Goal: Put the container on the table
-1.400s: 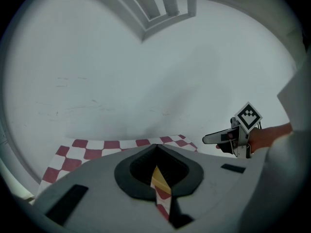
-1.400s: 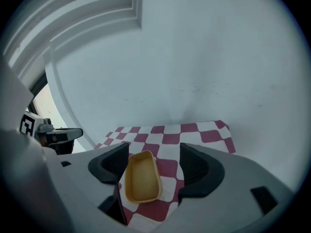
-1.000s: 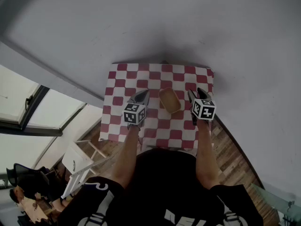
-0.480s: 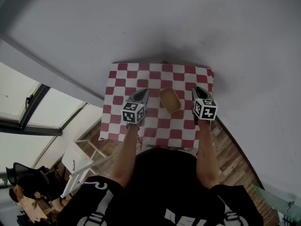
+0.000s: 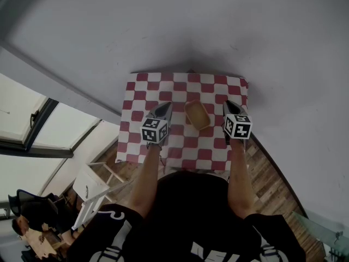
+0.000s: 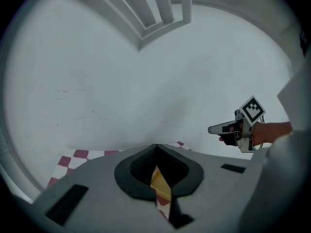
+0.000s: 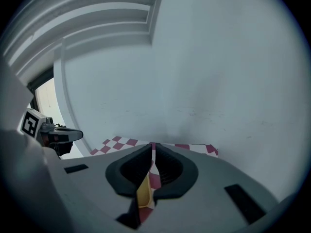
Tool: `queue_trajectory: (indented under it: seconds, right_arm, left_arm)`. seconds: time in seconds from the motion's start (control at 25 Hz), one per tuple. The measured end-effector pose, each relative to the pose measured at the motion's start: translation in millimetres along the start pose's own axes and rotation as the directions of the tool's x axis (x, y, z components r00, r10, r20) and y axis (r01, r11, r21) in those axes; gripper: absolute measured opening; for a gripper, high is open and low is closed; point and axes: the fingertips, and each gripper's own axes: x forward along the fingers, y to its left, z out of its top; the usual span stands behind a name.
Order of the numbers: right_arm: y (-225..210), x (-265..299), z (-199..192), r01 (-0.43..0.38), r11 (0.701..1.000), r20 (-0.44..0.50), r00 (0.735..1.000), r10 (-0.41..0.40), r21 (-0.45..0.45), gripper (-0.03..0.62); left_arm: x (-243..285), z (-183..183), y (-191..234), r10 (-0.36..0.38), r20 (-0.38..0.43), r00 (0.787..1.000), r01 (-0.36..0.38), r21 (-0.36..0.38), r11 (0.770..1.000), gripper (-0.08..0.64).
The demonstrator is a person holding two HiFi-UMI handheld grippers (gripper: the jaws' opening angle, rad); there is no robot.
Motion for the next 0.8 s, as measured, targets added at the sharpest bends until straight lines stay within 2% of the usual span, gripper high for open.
queue_trajectory:
  seconds: [0.8]
  right_arm:
    - [3.3, 7.4, -6.7, -0.014, 1.0, -0.028, 0.999, 0.014, 0.002, 0.015]
  left_arm:
    - [6.2, 3.8, -3.4, -0.013, 0.005, 1.0, 0.013, -0.003, 1.0, 0.025]
